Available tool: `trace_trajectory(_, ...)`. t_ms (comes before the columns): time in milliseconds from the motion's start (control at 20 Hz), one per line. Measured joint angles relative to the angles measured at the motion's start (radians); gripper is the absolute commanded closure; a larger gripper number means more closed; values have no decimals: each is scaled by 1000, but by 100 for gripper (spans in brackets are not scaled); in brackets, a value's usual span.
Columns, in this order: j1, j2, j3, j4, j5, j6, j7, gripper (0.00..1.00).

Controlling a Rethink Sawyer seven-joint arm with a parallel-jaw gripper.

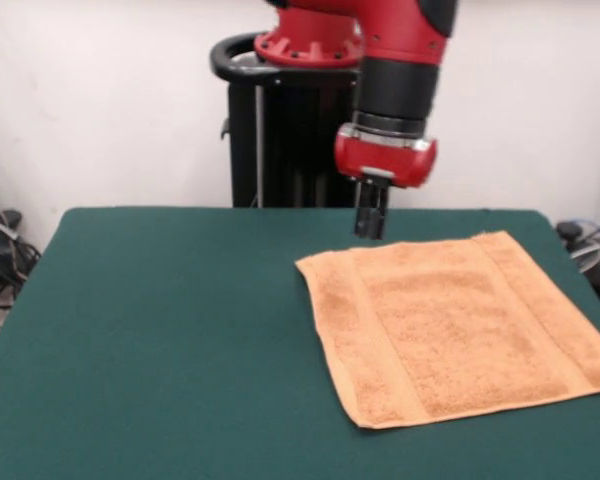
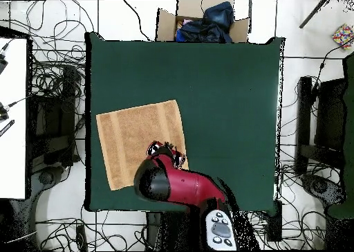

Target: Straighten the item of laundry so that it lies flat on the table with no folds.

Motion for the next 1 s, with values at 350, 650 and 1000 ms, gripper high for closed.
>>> trace_trajectory(350, -48, -61, 8, 21, -85, 0, 0, 100)
trace_trajectory(650, -174, -119, 66, 55, -216, 0, 0, 100)
trace_trajectory(1000, -304, -227, 149, 97, -253, 56, 0, 100)
